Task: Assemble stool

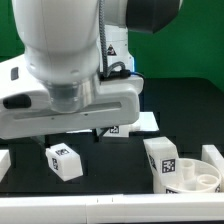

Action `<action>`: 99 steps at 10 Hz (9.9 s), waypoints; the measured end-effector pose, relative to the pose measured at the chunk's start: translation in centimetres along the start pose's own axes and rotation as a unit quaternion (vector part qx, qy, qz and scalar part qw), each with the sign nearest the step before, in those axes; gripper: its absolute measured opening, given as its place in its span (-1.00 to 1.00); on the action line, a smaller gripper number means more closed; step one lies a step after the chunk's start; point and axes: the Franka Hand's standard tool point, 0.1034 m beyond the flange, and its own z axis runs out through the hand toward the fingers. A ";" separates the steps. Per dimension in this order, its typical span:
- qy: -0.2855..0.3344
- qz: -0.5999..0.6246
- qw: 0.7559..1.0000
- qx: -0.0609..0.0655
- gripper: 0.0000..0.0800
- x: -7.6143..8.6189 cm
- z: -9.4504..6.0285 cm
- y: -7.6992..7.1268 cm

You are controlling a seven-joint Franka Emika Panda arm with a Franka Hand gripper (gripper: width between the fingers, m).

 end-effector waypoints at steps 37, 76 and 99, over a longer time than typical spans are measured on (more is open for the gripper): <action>0.337 0.079 0.938 -0.024 -0.20 0.3 -11.8 -10.1; 0.393 0.124 0.911 -0.020 0.55 8.4 -5.1 -19.7; 0.152 0.255 0.953 0.065 0.62 8.3 -9.5 -17.6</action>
Offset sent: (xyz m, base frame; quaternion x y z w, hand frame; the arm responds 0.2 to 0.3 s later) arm -0.0051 -0.0111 -0.0161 -0.0162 -0.1932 0.0224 0.9808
